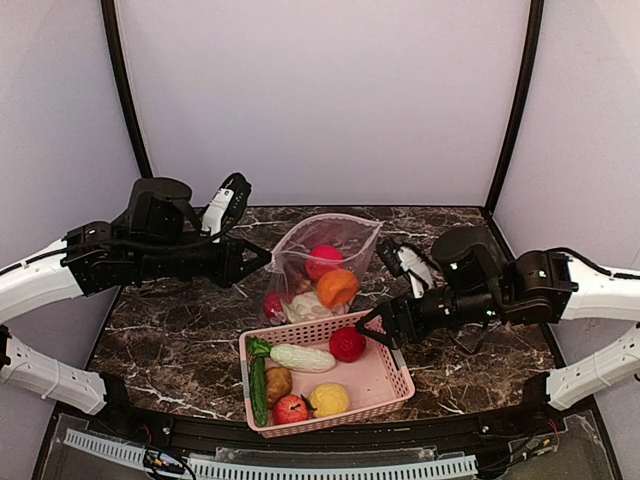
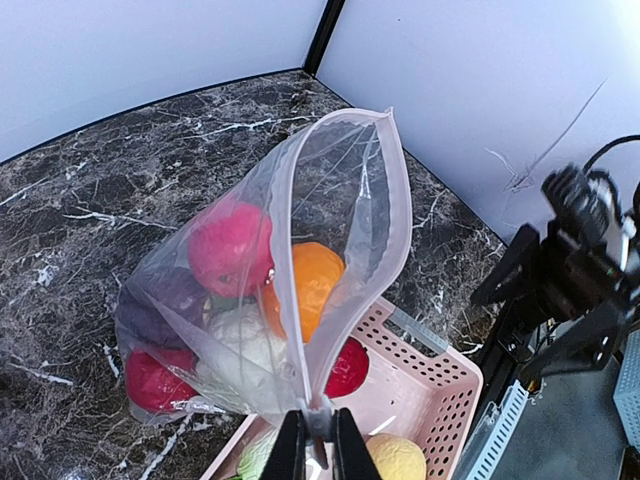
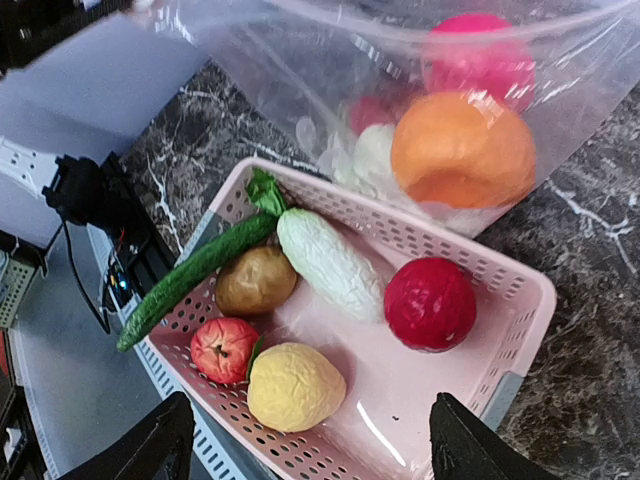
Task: Place the food in the zip-top bag and seal the zipper
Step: Pick up the fake fruit from the bin.
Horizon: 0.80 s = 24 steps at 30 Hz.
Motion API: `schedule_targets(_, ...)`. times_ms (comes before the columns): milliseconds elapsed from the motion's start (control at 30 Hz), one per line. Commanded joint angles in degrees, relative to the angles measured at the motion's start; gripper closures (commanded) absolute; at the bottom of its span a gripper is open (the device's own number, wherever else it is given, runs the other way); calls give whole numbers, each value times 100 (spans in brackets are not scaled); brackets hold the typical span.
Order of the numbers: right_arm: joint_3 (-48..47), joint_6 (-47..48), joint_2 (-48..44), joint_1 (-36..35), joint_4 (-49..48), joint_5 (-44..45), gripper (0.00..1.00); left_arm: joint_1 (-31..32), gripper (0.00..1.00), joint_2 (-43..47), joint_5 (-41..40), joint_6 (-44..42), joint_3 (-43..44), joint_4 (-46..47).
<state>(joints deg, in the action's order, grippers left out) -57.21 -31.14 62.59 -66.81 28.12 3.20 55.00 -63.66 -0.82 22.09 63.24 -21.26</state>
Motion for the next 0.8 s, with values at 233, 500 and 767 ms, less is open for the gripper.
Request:
schedule_targets(233,-334,-996,1988,-1209,-150,366,21,-103,99,88,303,159,-180,114)
schedule_targets(500,-514,-1531,2929,-1421,-120,350,15,-130,99,217,301,225,-302,142)
schedule_targets(767,-690,-1639,3386,-1449,114,326,14,-139,99,249,328,224,-280,104)
